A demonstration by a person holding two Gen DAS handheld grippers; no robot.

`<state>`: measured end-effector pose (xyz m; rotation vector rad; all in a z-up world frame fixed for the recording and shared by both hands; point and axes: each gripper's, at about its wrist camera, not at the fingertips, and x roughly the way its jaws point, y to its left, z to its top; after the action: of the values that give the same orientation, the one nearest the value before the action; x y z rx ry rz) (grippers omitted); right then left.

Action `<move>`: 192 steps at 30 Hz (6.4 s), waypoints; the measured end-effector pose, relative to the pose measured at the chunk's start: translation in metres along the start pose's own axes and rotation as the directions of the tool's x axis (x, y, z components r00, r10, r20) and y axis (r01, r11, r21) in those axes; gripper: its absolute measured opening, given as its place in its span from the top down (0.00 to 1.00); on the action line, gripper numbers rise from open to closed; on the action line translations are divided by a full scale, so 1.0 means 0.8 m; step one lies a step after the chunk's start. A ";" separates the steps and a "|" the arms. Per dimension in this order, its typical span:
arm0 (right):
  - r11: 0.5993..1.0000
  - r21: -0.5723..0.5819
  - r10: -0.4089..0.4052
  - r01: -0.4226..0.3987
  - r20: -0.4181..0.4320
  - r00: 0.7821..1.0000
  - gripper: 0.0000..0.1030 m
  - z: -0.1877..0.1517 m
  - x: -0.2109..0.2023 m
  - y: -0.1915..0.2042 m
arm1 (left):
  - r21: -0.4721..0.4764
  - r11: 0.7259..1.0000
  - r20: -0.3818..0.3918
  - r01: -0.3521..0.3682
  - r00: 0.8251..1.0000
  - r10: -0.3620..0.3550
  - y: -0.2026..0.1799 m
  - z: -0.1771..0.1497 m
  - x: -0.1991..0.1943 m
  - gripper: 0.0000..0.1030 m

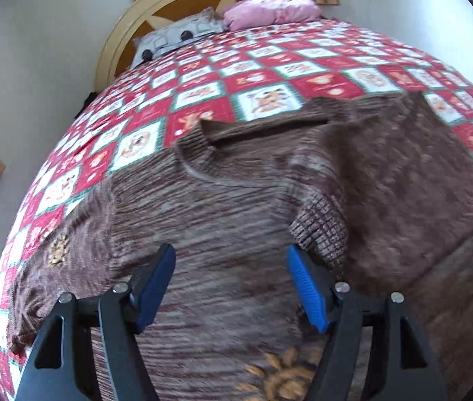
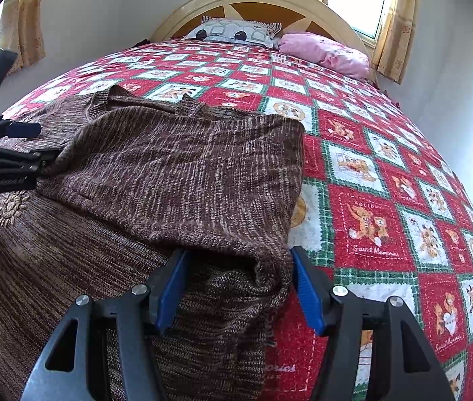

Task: Fold small clothes

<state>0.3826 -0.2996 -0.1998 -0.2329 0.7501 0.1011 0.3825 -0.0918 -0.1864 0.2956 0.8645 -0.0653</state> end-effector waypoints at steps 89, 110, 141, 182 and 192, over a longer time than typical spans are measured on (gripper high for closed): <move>0.989 0.070 0.140 -0.133 -0.096 0.985 0.32 0.005 -0.006 -0.042 | -0.223 0.974 -0.080 -0.047 0.996 0.029 0.018 0.007 0.019 0.25; 0.979 -0.023 0.200 -0.201 -0.052 0.978 0.32 -0.001 0.004 0.009 | -0.214 0.957 -0.020 -0.194 0.981 0.195 0.123 -0.060 -0.034 0.11; 0.988 -0.075 0.134 -0.135 -0.014 0.991 0.31 -0.003 -0.006 0.024 | -0.884 0.448 -0.105 -0.130 0.991 0.080 0.370 -0.192 -0.027 0.12; 0.988 -0.070 0.139 -0.140 -0.013 0.990 0.31 -0.001 -0.005 0.024 | -0.405 0.903 0.231 0.142 0.972 -0.049 0.049 0.044 -0.078 0.92; 0.986 -0.058 0.155 -0.155 -0.014 0.988 0.31 -0.001 -0.002 0.021 | -0.196 0.974 0.257 0.116 0.964 -0.063 0.011 0.006 -0.099 0.15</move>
<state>0.3784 -0.2838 -0.2020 -0.2308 0.7750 0.2701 0.3357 -0.0897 -0.1213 0.0473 0.6270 -0.0935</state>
